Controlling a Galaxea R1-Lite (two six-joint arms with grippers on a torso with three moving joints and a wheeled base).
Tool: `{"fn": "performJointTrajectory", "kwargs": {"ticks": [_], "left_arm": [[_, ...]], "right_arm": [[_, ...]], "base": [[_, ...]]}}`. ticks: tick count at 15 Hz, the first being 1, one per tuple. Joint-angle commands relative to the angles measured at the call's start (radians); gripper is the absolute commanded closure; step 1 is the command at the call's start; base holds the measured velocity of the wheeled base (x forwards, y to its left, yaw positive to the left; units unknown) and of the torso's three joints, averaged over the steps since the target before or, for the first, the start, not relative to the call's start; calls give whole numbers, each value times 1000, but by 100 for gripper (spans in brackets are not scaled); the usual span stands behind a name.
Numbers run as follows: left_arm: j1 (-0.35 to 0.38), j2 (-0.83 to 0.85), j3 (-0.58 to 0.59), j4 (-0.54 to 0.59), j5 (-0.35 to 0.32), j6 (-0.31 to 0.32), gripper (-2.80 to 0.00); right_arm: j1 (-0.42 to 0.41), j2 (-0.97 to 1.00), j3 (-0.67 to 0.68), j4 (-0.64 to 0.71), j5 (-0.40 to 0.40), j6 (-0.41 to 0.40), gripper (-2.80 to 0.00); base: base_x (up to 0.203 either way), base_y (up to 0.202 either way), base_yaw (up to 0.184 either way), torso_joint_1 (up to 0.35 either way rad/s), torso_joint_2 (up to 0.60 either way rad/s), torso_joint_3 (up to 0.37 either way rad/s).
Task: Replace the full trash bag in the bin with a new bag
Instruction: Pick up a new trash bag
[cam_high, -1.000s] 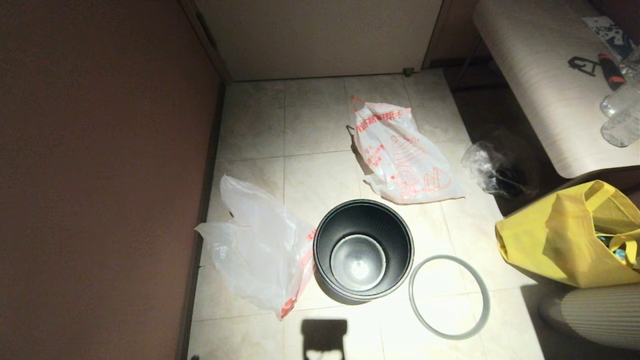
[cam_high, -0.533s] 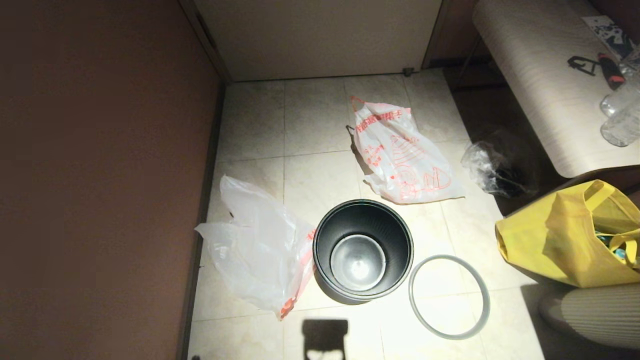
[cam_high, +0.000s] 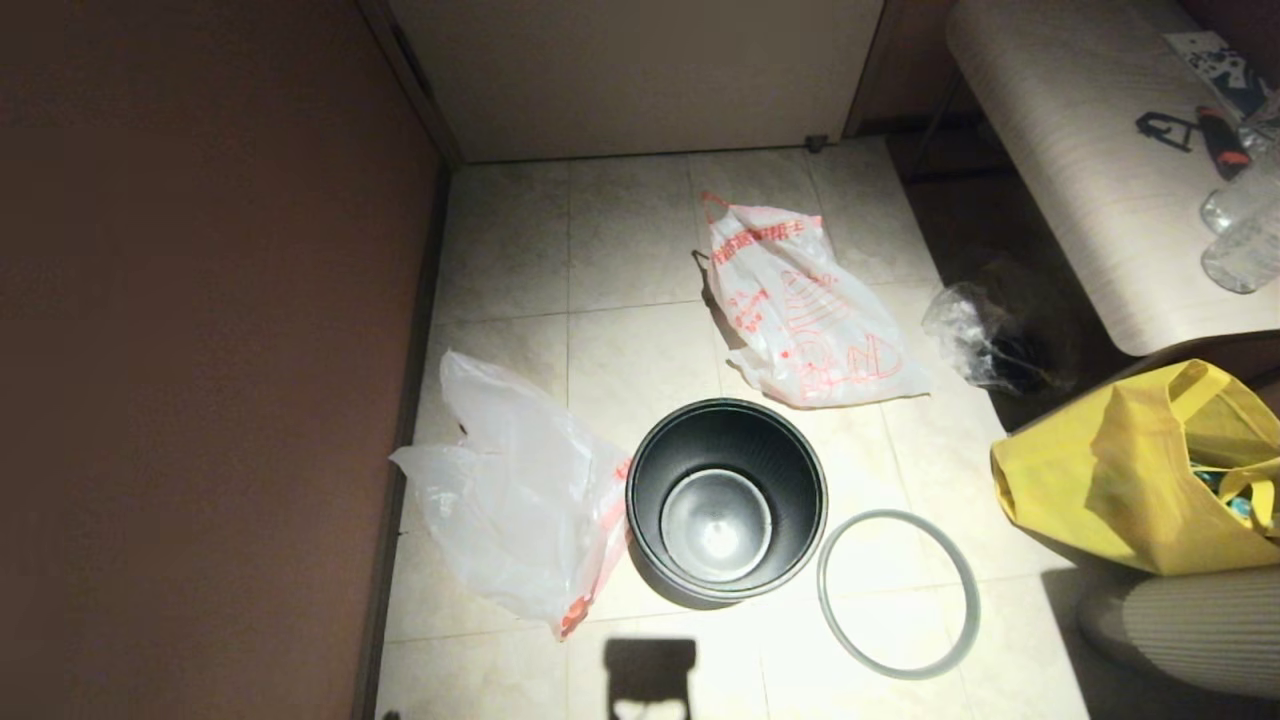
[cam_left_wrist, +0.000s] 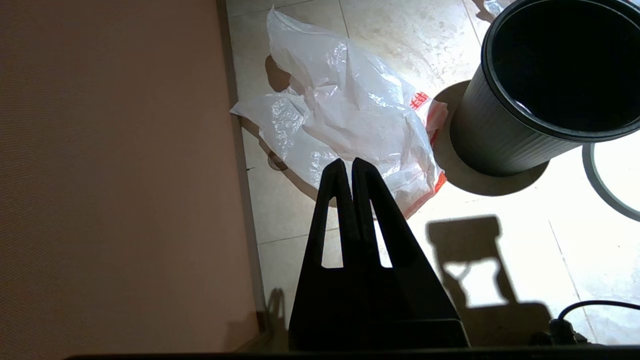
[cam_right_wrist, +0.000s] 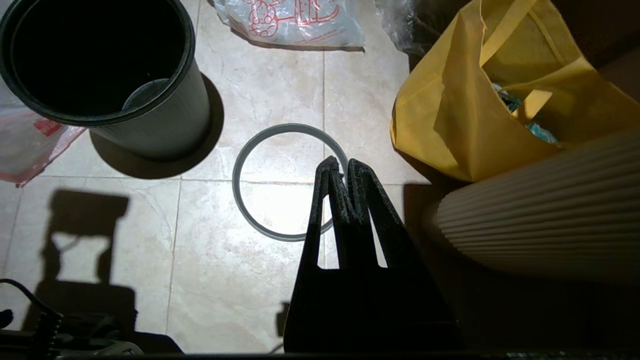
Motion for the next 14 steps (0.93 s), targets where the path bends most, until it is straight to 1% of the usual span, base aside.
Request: {"fn": "performJointTrajectory", "kwargs": {"ticks": [1,3,4,6,10,11,12,13,14], "left_arm": [[0,1,0,1,-2,1,0],[0,0,-1,2,-3,-1,0],[0,0,-1,3,-3,-13,0],[-1,1,-1,0,3,-60,0],[-1,1,-1,0,6,-59,0],[-1,1,0,-1,12,-46,0],[-2,2,-23,-1,4,-10,0],[-3,20,-75,6,-15,8,0],[-4,65,-129,13,-50,21,0]], "right_arm": [[0,0,15,1,0,20,0],[0,0,28,6,-3,59,0],[0,0,28,6,-6,68,0],[1,0,26,11,-6,80,0],[0,0,25,15,-12,113,0],[1,0,25,14,-13,113,0],[0,0,25,14,-13,113,0],[2,0,25,14,-13,113,0],[0,0,25,14,-14,113,0]], "base": [[0,0,0,0,0,0],[0,0,0,0,0,0],[0,0,0,0,0,0],[0,0,0,0,0,0],[0,0,0,0,0,0],[0,0,0,0,0,0],[0,0,0,0,0,0],[0,0,0,0,0,0],[0,0,0,0,0,0]]}}
